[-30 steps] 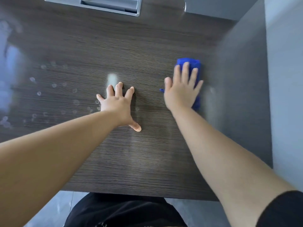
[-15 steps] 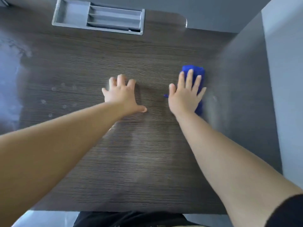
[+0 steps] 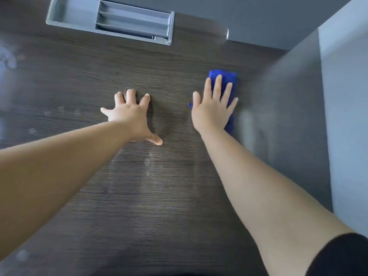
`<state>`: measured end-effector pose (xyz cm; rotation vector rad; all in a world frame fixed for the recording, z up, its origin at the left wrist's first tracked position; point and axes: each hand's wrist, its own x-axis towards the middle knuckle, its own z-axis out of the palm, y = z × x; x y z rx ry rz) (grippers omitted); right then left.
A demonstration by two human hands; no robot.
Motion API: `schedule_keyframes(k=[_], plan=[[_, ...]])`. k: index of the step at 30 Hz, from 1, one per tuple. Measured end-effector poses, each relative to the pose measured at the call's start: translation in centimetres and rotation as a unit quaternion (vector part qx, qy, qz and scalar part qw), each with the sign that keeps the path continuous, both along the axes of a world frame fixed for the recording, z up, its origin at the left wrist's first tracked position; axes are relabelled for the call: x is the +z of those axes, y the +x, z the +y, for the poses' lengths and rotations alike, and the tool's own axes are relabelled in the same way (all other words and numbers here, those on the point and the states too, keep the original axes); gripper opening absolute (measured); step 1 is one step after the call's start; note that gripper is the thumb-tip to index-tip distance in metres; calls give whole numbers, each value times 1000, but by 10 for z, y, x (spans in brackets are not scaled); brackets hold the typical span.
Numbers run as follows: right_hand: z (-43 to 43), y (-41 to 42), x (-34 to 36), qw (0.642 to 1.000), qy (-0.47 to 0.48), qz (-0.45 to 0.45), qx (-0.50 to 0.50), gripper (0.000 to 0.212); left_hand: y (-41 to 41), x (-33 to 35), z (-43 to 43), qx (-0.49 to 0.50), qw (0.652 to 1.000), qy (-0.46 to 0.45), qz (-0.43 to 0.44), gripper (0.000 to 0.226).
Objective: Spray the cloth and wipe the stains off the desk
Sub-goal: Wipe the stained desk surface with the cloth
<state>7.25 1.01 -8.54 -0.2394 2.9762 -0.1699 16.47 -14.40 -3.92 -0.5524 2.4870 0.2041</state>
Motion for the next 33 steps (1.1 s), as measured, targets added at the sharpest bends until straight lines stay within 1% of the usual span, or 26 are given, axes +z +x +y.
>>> schedule_keyframes(k=[1,2,4,5,6,7,8,10,11,12,13,14,16,18,19,20,21,23,24,26,27,28,29,31,32,33], plan=[[-8,16,-2,996,-5,7,88,57,-1,0,0,1,1000,0,-1,135],[-6,32,-2,980,-17,14,196,57,-1,1,0,0,1000,-2,-1,135],[17,36,-3,919,-26,33,392,54,-1,1,0,-4,1000,-2,-6,136],[30,22,-3,892,-19,32,450,52,-1,0,-1,-4,1000,-1,-7,136],[41,4,-4,883,-5,41,468,51,0,0,0,-4,1000,1,-8,136],[47,-16,-6,896,7,49,441,52,-1,0,-1,-4,1000,3,-10,135],[48,-35,-5,927,9,46,372,53,-1,1,0,-3,1000,5,-13,135],[28,-61,-3,985,4,28,171,51,-2,1,0,0,1000,8,-15,133],[9,-65,-3,997,5,17,79,51,-2,1,0,0,1000,10,-14,132],[-12,-62,-2,1000,7,10,21,53,-2,0,0,2,1000,11,-14,131],[-32,-53,-1,1000,7,7,5,55,-2,0,0,3,1000,13,-14,131],[-48,-41,-1,999,3,4,33,57,-3,-1,0,4,1000,14,-14,131],[-60,-9,-4,982,-8,15,186,57,-3,-1,0,7,1000,15,-11,130],[-43,4,-4,930,-7,15,367,55,-4,-1,0,8,1000,17,-10,130],[-31,-7,-2,907,-7,18,420,54,-4,-2,0,8,1000,17,-10,130],[-20,-23,-3,903,-1,24,429,53,-3,-2,0,7,1000,15,-10,130],[-11,-42,-3,918,10,30,396,52,-3,-2,0,5,1000,13,-10,131],[-3,-72,-1,972,9,13,233,49,-3,-2,0,5,1000,14,-12,132],[-7,-77,-1,989,1,7,146,49,-3,-2,0,5,1000,15,-10,132],[-28,-59,-3,998,4,15,61,52,-3,-2,0,7,1000,18,-8,132],[-37,-42,-4,997,3,20,70,54,-4,-1,0,8,1000,19,-7,131],[-41,-23,-5,993,-12,29,118,56,-4,-1,0,8,1000,18,-4,130],[-40,-6,-6,980,-18,32,196,57,-4,-1,0,8,1000,16,-1,130],[-21,5,-6,932,2,26,361,58,-3,0,0,11,1000,15,2,130],[-8,-4,-5,915,8,24,402,57,-3,-1,0,11,1000,16,3,130],[4,-17,-4,916,11,30,400,56,-3,-1,0,12,1000,16,4,131]])
